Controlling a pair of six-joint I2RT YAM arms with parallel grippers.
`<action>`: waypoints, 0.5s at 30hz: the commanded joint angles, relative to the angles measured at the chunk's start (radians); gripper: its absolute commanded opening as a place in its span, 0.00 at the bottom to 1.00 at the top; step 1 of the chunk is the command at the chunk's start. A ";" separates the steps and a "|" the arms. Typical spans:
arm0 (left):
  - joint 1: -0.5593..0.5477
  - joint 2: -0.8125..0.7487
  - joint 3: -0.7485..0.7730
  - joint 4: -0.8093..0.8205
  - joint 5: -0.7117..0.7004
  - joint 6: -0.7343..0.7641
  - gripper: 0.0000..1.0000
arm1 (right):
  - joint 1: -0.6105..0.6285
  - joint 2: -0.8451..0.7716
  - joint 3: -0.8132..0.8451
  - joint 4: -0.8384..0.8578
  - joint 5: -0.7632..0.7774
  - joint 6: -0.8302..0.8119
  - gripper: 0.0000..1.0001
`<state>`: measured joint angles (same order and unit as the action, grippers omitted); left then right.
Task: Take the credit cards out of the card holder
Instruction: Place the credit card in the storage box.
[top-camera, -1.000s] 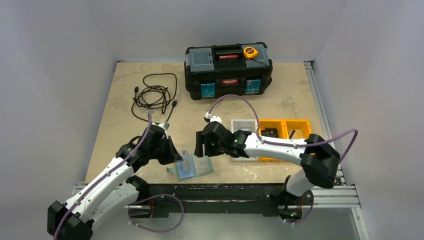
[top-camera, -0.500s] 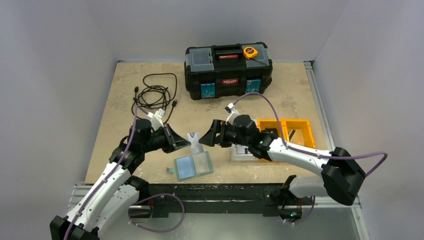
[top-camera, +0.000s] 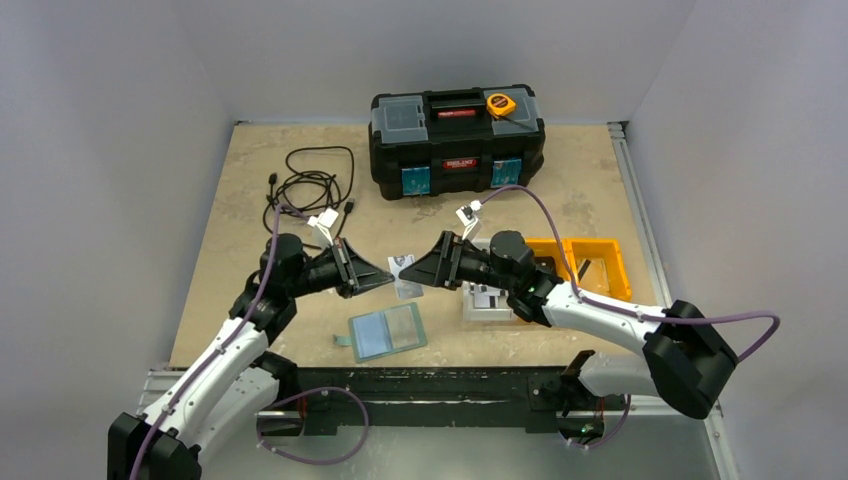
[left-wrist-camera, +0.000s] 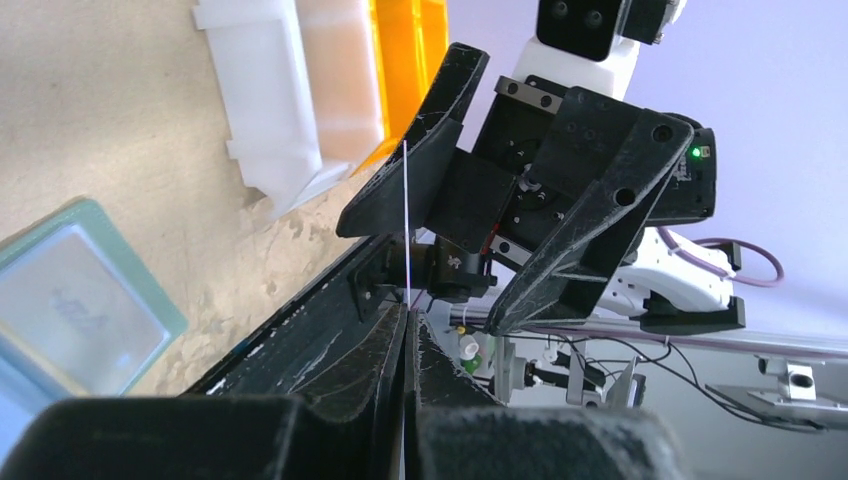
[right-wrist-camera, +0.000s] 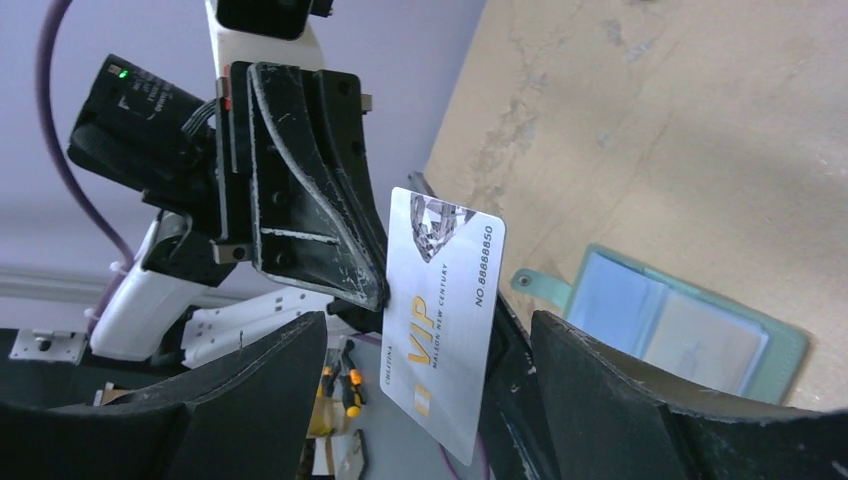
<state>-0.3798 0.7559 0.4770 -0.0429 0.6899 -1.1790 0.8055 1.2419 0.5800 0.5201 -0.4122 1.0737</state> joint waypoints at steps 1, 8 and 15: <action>0.008 0.010 -0.003 0.116 0.062 -0.023 0.00 | -0.010 -0.012 -0.011 0.129 -0.057 0.052 0.73; 0.007 0.033 -0.003 0.137 0.090 -0.019 0.00 | -0.015 -0.010 -0.014 0.146 -0.070 0.071 0.41; 0.007 0.044 0.025 0.079 0.113 0.029 0.06 | -0.017 -0.018 0.002 0.080 -0.063 0.047 0.00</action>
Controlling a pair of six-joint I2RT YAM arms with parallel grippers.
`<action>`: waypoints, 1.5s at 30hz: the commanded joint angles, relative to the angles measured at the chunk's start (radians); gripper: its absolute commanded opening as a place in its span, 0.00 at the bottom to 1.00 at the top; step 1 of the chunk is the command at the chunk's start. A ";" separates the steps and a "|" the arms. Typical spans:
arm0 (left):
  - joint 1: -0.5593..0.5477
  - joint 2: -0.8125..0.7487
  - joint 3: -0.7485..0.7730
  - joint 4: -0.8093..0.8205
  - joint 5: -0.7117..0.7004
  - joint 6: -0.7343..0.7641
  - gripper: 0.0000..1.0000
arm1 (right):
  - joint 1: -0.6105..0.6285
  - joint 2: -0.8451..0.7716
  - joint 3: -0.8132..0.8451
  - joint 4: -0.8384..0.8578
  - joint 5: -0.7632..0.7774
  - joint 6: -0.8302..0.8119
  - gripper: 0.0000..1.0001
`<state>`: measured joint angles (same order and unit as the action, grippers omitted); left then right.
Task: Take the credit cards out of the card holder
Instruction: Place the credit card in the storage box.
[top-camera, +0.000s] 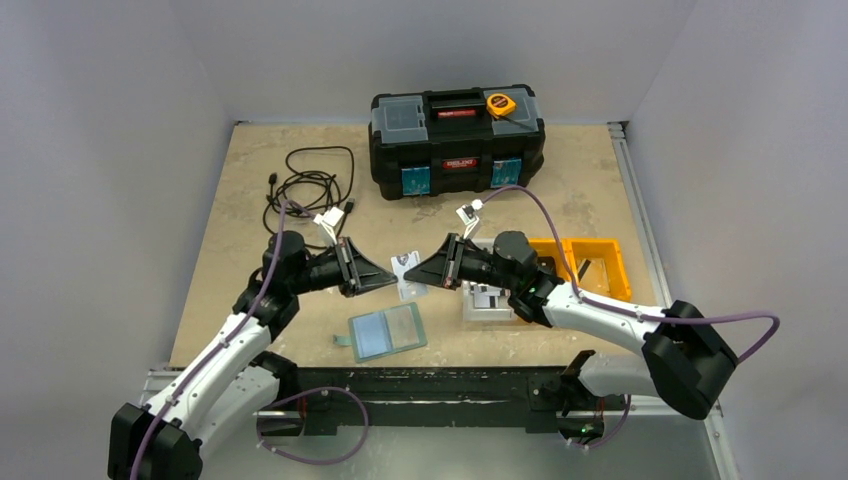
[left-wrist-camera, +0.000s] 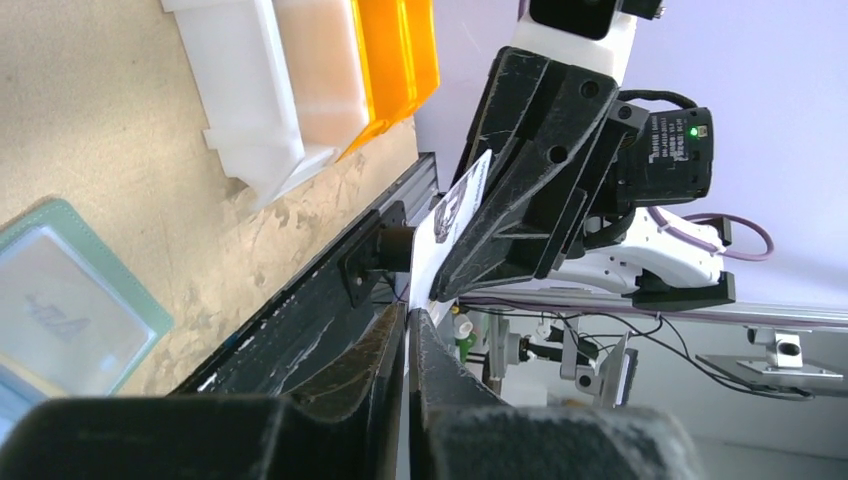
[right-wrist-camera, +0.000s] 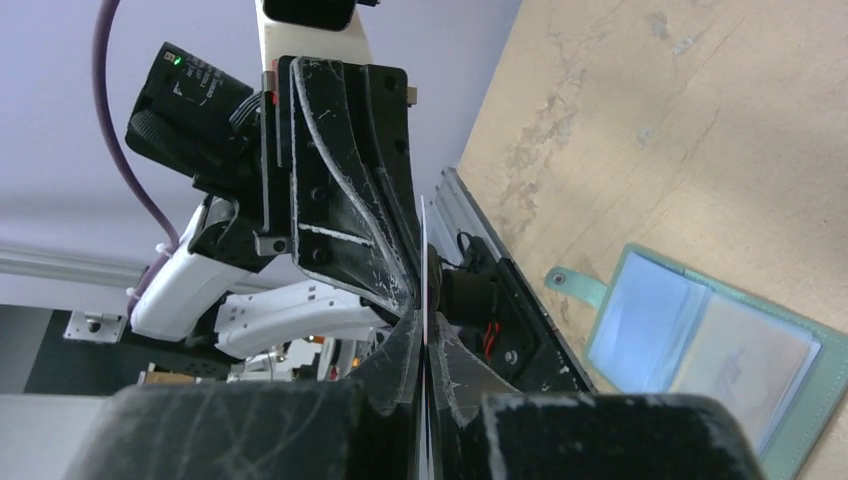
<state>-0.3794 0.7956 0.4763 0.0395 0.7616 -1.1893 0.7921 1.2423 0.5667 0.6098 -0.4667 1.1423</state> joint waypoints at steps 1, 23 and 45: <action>0.007 0.002 0.038 -0.028 0.038 0.055 0.18 | -0.003 -0.022 0.020 -0.031 -0.003 -0.031 0.00; 0.007 -0.024 0.252 -0.680 -0.287 0.388 0.82 | -0.019 -0.120 0.351 -1.315 0.956 -0.343 0.00; 0.007 -0.063 0.239 -0.708 -0.265 0.397 0.83 | -0.021 0.273 0.422 -1.271 1.147 -0.406 0.09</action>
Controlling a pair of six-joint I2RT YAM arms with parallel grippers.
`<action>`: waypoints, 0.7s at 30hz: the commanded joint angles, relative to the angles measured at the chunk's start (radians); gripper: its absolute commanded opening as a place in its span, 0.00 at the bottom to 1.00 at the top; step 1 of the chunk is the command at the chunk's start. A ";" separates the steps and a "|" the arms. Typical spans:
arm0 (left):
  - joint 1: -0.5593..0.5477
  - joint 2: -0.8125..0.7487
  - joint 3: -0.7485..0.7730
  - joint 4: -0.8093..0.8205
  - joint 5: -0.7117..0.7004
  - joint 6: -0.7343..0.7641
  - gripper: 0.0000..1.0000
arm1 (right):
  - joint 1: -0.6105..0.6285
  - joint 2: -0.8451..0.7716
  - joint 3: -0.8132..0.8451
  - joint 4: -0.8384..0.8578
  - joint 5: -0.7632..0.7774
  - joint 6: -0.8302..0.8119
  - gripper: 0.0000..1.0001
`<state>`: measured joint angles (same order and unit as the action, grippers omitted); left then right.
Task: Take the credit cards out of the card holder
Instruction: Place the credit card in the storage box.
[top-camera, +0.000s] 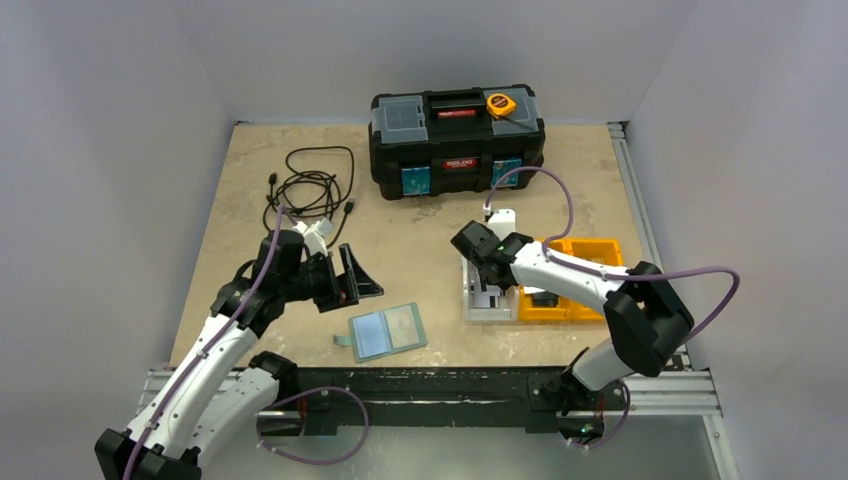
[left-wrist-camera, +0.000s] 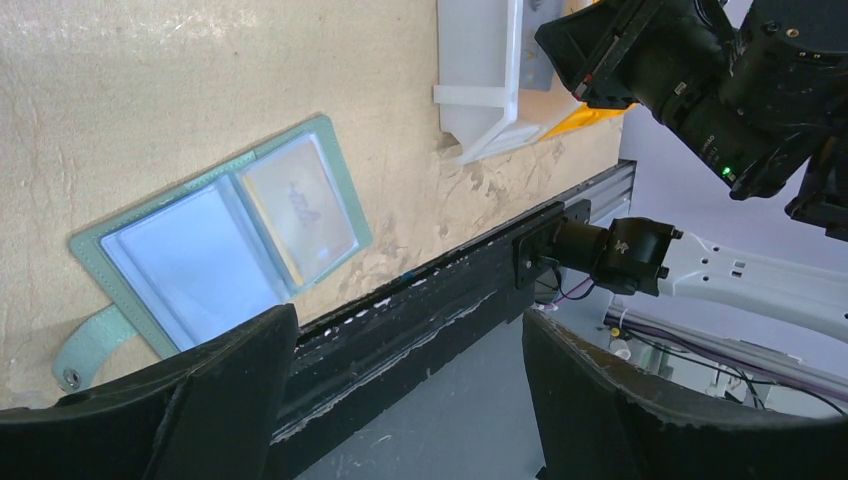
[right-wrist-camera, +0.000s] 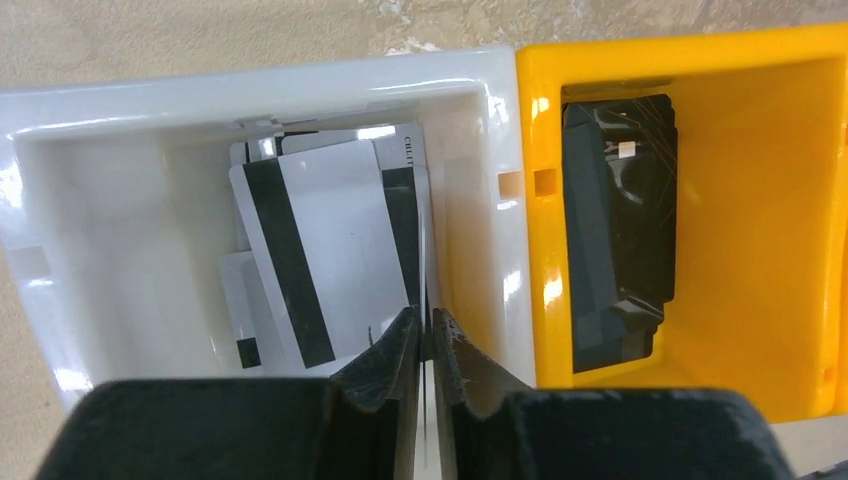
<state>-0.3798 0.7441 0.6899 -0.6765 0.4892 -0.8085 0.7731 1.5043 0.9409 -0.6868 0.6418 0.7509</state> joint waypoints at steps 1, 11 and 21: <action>0.008 -0.011 0.025 0.009 0.008 0.017 0.82 | -0.003 0.011 0.047 0.037 0.024 -0.018 0.14; 0.006 0.008 -0.005 0.012 -0.001 0.013 0.82 | -0.003 -0.058 0.074 0.086 -0.098 -0.041 0.36; -0.200 0.095 0.003 -0.006 -0.254 -0.005 0.77 | -0.002 -0.210 0.046 0.123 -0.237 -0.028 0.52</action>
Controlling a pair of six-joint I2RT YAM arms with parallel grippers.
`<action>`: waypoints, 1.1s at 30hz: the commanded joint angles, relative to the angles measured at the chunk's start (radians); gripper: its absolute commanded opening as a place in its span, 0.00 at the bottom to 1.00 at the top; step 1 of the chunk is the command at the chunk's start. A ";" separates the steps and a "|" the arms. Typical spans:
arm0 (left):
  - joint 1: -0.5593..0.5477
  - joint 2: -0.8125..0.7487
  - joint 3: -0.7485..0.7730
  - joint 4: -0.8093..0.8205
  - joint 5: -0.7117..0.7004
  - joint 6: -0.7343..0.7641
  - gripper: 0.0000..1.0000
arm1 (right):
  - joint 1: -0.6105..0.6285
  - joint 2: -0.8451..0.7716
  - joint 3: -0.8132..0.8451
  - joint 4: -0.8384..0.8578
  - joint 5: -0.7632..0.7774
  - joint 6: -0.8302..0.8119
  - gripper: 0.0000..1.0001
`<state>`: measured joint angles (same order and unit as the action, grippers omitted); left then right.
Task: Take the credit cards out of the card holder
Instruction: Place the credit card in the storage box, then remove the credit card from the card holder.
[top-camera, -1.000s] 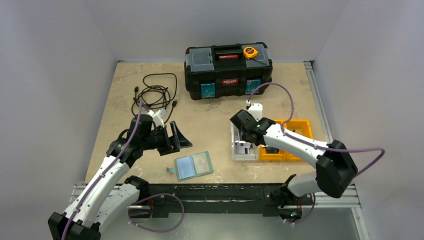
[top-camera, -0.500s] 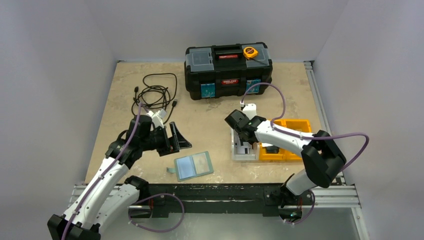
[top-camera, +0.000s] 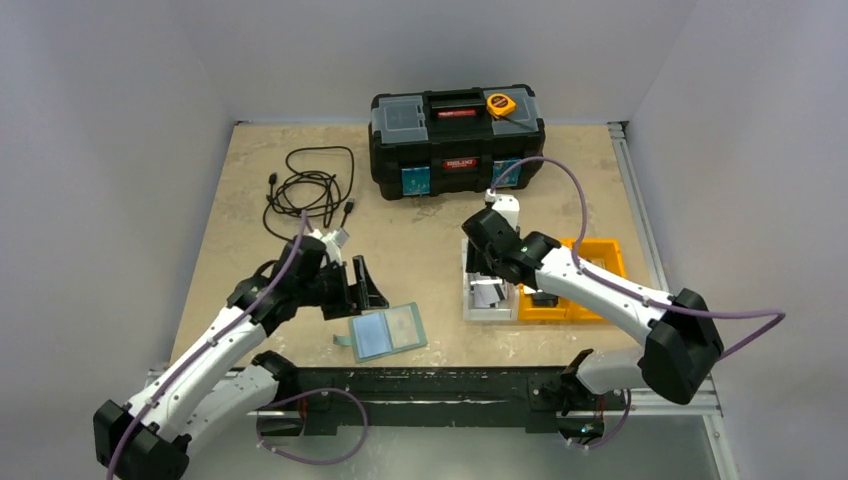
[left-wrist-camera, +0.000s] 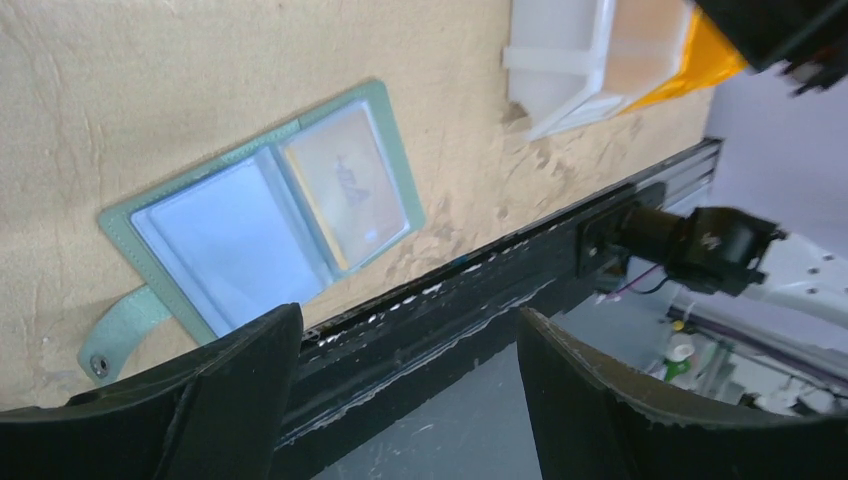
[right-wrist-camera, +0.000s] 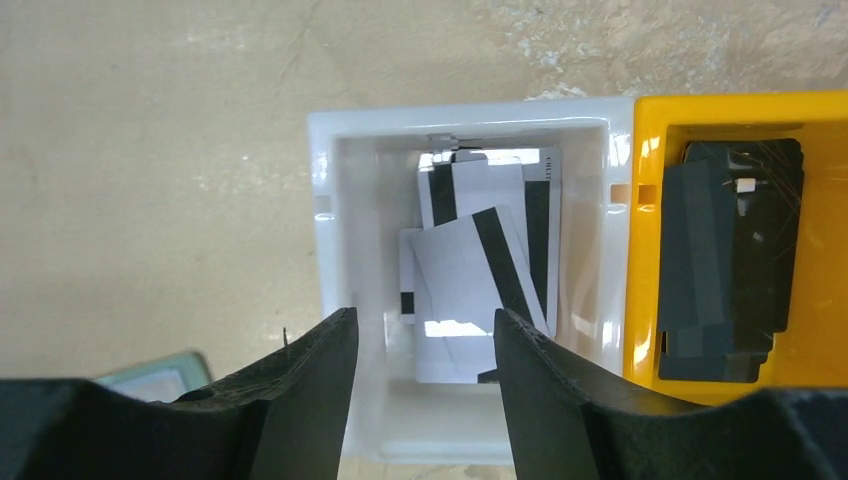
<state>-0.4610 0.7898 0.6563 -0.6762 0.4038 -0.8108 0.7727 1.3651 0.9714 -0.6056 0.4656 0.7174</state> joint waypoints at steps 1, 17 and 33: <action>-0.159 0.077 0.052 -0.016 -0.210 -0.004 0.75 | -0.002 -0.092 0.012 0.042 -0.067 0.010 0.52; -0.559 0.645 0.313 -0.043 -0.605 0.010 0.54 | -0.002 -0.221 -0.079 0.068 -0.133 0.060 0.52; -0.649 0.866 0.280 0.010 -0.683 -0.052 0.46 | -0.001 -0.220 -0.097 0.109 -0.185 0.054 0.51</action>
<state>-1.0954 1.6192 0.9367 -0.6491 -0.2066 -0.8261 0.7727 1.1580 0.8764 -0.5385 0.2962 0.7662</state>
